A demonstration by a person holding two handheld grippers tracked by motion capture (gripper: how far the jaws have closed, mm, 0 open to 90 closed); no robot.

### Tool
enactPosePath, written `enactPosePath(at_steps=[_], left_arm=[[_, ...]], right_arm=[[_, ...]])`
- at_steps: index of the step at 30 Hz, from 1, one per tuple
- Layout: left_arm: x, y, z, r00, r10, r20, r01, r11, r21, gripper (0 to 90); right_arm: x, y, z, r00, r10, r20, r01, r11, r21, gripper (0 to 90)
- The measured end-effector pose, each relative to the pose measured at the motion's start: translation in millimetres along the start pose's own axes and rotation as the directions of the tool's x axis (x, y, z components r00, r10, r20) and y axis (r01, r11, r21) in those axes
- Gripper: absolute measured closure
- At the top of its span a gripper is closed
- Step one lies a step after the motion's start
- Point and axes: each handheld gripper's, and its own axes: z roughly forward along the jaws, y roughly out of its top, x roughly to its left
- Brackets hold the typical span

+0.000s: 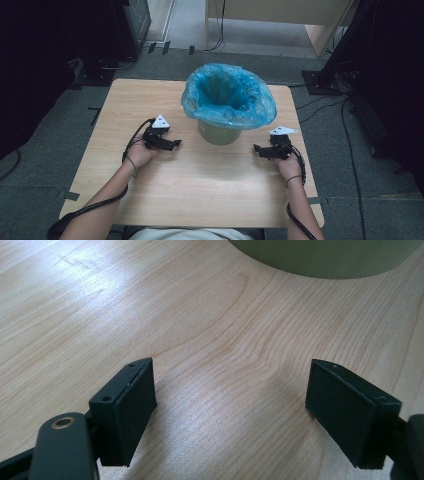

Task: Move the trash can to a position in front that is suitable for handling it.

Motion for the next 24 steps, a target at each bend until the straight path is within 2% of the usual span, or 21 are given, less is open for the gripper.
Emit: enactPosePath(at_steps=[24], left_arm=[[7.1,6.8,7.1,1.0000,0.002,-0.002,-0.002,1.0000,0.002,19.8]], right_arm=[[1.1,4.9,5.9,0.9998,0.015,0.016,-0.015,1.000,0.007,8.9]])
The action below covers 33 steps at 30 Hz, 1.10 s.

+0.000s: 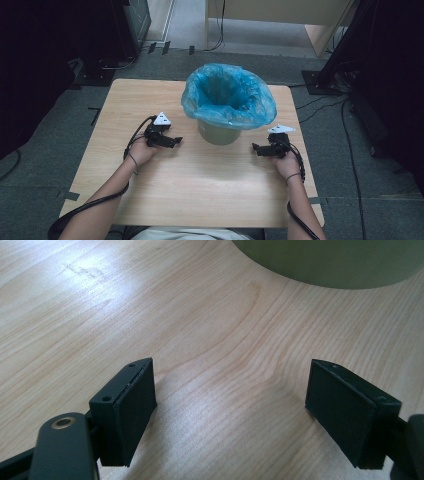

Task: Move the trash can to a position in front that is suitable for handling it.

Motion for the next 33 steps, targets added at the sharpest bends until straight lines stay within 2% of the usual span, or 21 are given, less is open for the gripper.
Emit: enactPosePath(at_steps=[8,13,16,19,22,23,25,28,31,33], left_arm=[[1.4,3.7,4.1,0.9998,-0.012,-0.014,0.012,0.9999,-0.001,19.8],[-2.5,4.7,5.2,0.9984,-0.042,-0.038,0.042,0.9991,-0.003,19.7],[-1.4,9.0,5.9,0.9977,-0.065,-0.017,0.065,0.9978,0.012,20.0],[2.8,12.7,5.8,0.9952,-0.096,0.018,0.095,0.9953,0.019,23.9],[8.0,16.2,5.6,0.9886,-0.141,0.052,0.140,0.9900,0.018,24.8],[9.4,17.5,5.4,0.9861,-0.152,0.067,0.152,0.9884,0.005,26.4],[12.7,20.6,5.1,0.9813,-0.170,0.090,0.172,0.9849,-0.018,31.7],[14.8,23.8,5.8,0.9832,-0.169,0.070,0.172,0.9844,-0.039,32.1],[17.3,26.7,7.0,0.9874,-0.151,0.048,0.153,0.9873,-0.043,33.2],[20.0,29.4,7.0,0.9851,-0.163,0.055,0.166,0.9841,-0.062,36.4]], right_arm=[[0.7,1.2,1.1,0.9997,0.016,0.017,-0.016,1.000,-0.001,9.2],[1.6,1.4,1.4,0.9992,0.027,0.029,-0.027,1.000,-0.001,9.2],[2.3,2.4,1.2,0.9987,0.036,0.037,-0.036,0.999,0.005,10.7],[0.9,6.3,0.4,0.9970,0.053,0.057,-0.054,0.998,0.013,20.0],[-0.5,10.2,1.3,0.9972,0.043,0.060,-0.045,0.999,0.029,22.0],[-1.3,11.7,1.5,0.9975,0.046,0.055,-0.047,0.998,0.031,22.8],[-3.4,15.0,1.1,0.9969,0.071,0.034,-0.071,0.997,0.014,26.9],[-5.0,21.1,-1.1,0.9952,0.096,0.016,-0.096,0.995,-0.025,28.3],[-5.0,27.1,-3.1,0.9976,0.069,0.001,-0.069,0.996,-0.064,33.2],[-5.6,30.5,-3.4,0.9978,0.065,0.013,-0.063,0.995,-0.081,35.8]])
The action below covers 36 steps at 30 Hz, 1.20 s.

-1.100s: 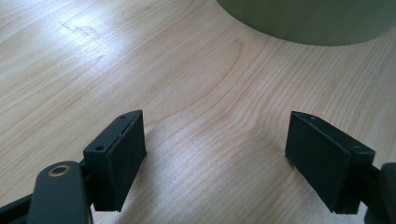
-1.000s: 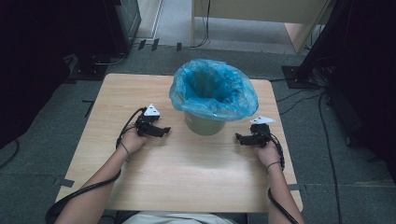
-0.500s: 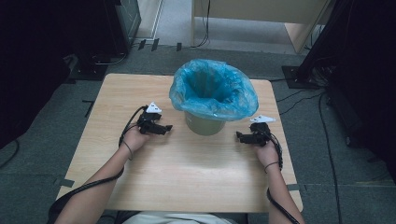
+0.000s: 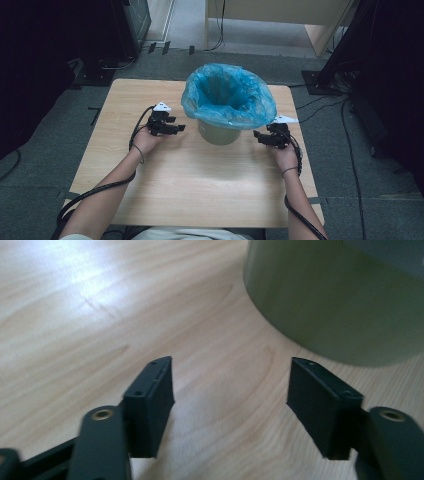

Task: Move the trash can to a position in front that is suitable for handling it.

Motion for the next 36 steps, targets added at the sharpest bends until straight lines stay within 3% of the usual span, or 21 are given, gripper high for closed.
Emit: enactPosePath(at_steps=[6,11,13,15,18,23,27,31,36], left_arm=[[2.6,12.4,3.0,0.9995,-0.027,0.013,0.028,0.9993,-0.026,38.5],[1.8,20.9,5.9,0.9993,-0.034,0.017,0.035,0.9982,-0.049,40.0],[0.1,24.8,7.6,0.9984,-0.047,0.033,0.049,0.9972,-0.057,39.6],[-3.2,29.4,9.0,0.9991,-0.031,0.029,0.033,0.9974,-0.065,39.4],[-3.9,31.4,10.6,0.9985,-0.044,0.033,0.046,0.9964,-0.071,39.3],[-6.8,35.1,11.8,0.9975,-0.045,0.054,0.050,0.9950,-0.086,38.1],[-9.2,37.6,12.1,0.9969,-0.038,0.069,0.045,0.9947,-0.093,37.6],[-10.2,38.5,12.0,0.9962,-0.036,0.079,0.043,0.9948,-0.092,43.8],[-13.4,38.1,10.6,0.9965,-0.022,0.081,0.030,0.9950,-0.095,48.0]], right_arm=[[-3.4,10.4,4.8,0.9975,0.064,-0.031,-0.066,0.996,-0.066,35.8],[-2.8,16.5,8.3,0.9948,0.098,-0.026,-0.100,0.991,-0.085,37.6],[-0.3,20.2,11.8,0.9920,0.115,-0.053,-0.119,0.989,-0.085,35.0],[2.6,22.5,13.4,0.9935,0.106,-0.043,-0.109,0.990,-0.084,35.2],[4.5,26.1,14.3,0.9940,0.104,-0.034,-0.107,0.990,-0.090,36.2],[7.8,30.8,16.5,0.9919,0.107,-0.069,-0.114,0.989,-0.099,37.1],[9.3,31.5,18.0,0.9919,0.107,-0.068,-0.113,0.989,-0.099,37.1],[8.5,29.5,20.3,0.9841,0.148,-0.097,-0.156,0.984,-0.082,39.3],[10.4,28.3,20.3,0.9858,0.135,-0.101,-0.142,0.988,-0.068,42.6]])
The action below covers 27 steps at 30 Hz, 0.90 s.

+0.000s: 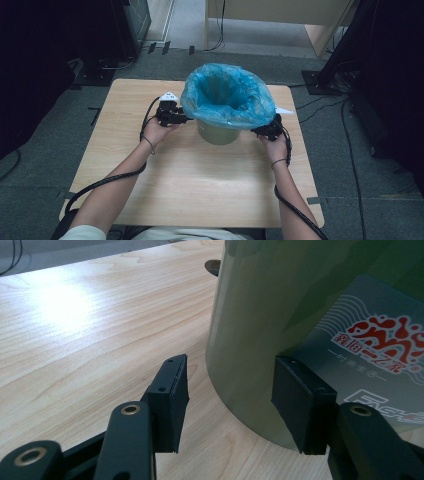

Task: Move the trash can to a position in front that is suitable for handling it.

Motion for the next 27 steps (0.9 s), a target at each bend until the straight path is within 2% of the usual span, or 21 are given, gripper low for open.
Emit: enactPosePath(at_steps=[3,12,17,19,22,23,24,27], left_arm=[[-0.4,0.0,-0.5,1.0000,-0.001,0.002,0.001,1.0000,0.004,47.5],[-5.5,-2.2,-2.5,1.0000,-0.005,0.008,0.005,1.0000,0.003,51.2],[-10.6,-6.6,-4.9,0.9995,-0.016,0.028,0.016,0.9999,0.002,51.2],[-13.7,-7.7,-6.0,0.9994,-0.008,0.033,0.008,0.9999,0.006,51.1],[-16.1,-9.0,-6.6,0.9993,0.001,0.039,-0.001,1.0000,0.010,47.4],[-16.4,-9.5,-6.5,0.9992,0.004,0.041,-0.005,0.9999,0.009,43.7],[-14.8,-8.9,-6.3,0.9991,0.012,0.040,-0.012,0.9999,0.008,41.5],[-9.9,-4.7,-5.7,0.9999,0.002,0.016,-0.002,1.0000,-0.005,41.5]], right_arm=[[0.8,-1.2,-0.6,0.9999,-0.014,0.001,0.014,1.000,0.014,42.5],[4.4,-1.8,-2.8,0.9999,-0.010,0.010,0.009,1.000,0.016,47.2],[3.3,-5.0,-5.7,1.0000,-0.004,-0.005,0.004,1.000,0.013,47.3],[2.9,-6.2,-7.4,1.0000,-0.002,-0.009,0.002,1.000,0.011,47.4],[2.2,-6.7,-9.6,0.9999,-0.009,-0.010,0.009,1.000,0.013,46.9],[0.0,-6.7,-11.7,1.0000,-0.004,-0.007,0.004,1.000,0.015,41.2],[-1.2,-6.4,-12.2,1.0000,0.001,-0.007,-0.001,1.000,0.014,40.0],[-5.1,-4.1,-12.2,0.9998,0.019,0.009,-0.019,1.000,0.000,43.6]])
